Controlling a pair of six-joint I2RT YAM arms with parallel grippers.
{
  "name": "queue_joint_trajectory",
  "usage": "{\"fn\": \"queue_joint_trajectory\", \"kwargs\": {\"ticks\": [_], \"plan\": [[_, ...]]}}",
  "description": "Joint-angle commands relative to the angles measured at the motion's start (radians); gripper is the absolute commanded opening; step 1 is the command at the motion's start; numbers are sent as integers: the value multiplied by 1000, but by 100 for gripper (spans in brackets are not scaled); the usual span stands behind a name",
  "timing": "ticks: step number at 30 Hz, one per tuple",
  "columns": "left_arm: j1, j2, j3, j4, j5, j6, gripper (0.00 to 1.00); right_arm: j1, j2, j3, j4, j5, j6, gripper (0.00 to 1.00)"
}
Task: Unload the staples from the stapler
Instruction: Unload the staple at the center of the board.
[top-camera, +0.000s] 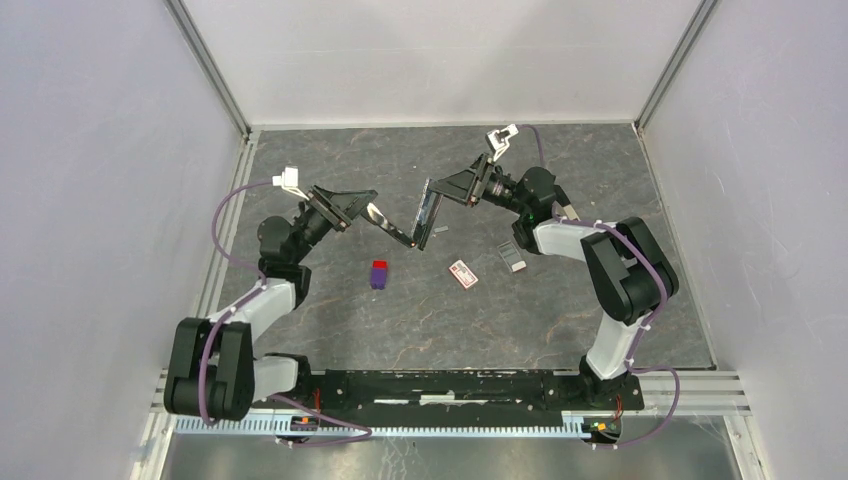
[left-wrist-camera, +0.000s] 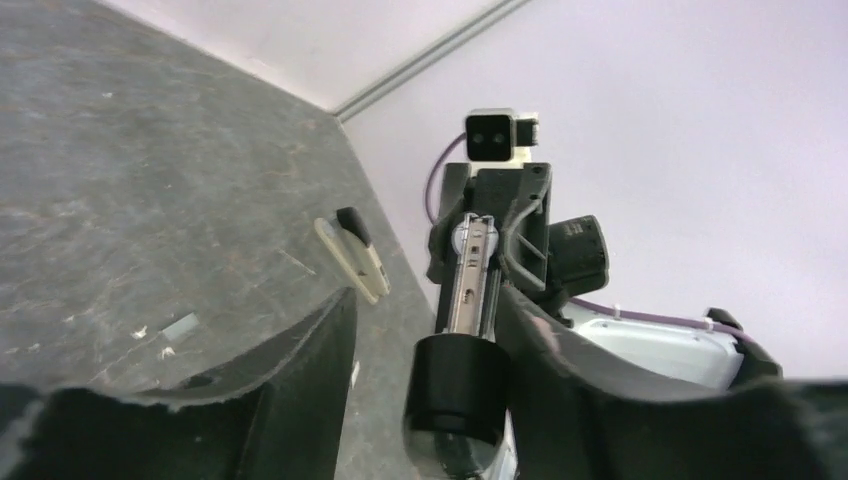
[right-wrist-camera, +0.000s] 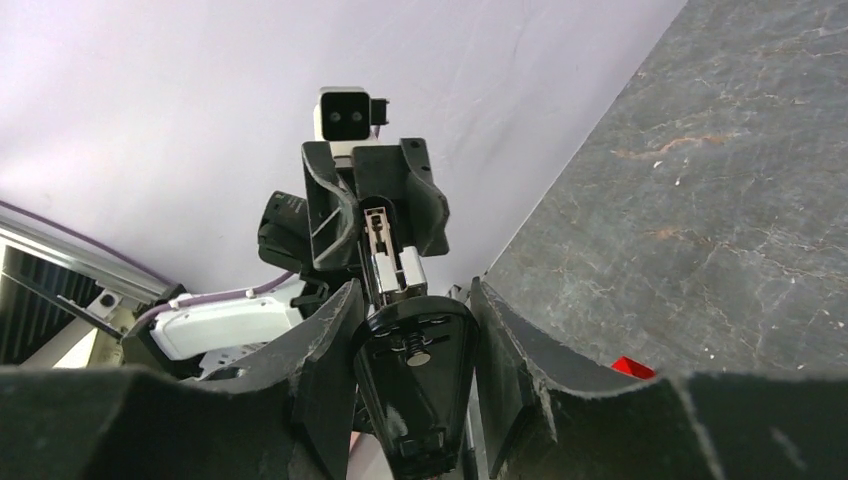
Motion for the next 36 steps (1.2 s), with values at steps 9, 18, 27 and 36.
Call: {"fn": "queue_joint_trajectory", "kwargs": {"ticks": [9,18,27,36], "plan": [[6,35,2,330,96,-213,2,16,-78,8,4,-1,-80,0],[4,-128,186,-219,132,204,2,93,-31,35,-64,-101,-317,40],[10,-106,514,-789,126,587,2,71,17,116,-3,-224,-363,98],[35,-80,678,-1041,-1,773,2,-41,-58,9,123,-258,-337,98]]}}
